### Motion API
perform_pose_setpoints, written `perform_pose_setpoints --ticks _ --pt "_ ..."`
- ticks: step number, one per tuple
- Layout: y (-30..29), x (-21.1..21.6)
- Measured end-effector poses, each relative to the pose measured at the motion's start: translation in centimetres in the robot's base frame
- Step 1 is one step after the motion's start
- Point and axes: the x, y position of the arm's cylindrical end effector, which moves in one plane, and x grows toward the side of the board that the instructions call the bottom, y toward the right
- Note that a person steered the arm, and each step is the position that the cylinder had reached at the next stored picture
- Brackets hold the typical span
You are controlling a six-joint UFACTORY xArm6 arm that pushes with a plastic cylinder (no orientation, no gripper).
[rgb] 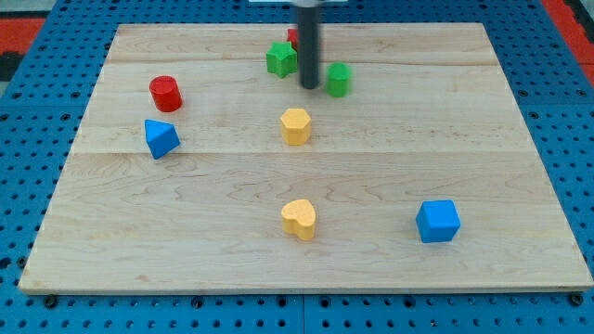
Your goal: Move the red star to the top left of the board
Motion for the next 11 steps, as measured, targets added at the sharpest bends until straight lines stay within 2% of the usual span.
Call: perform_pose_setpoints --ticks 1,2,3,4,5,6,7,9,10,11 --pt "0.2 -2.1" --pt "-0.8 -6.6" --pt "-1.8 -7.9" --pt "-9.7 -10.2" --pt "-9.3 -10.4" --pt "-10.0 -12.6" --pt "-12.0 -12.4" --pt "-21.7 -12.0" --pt "-24.7 -11.3" --pt "-23.4 -11.0"
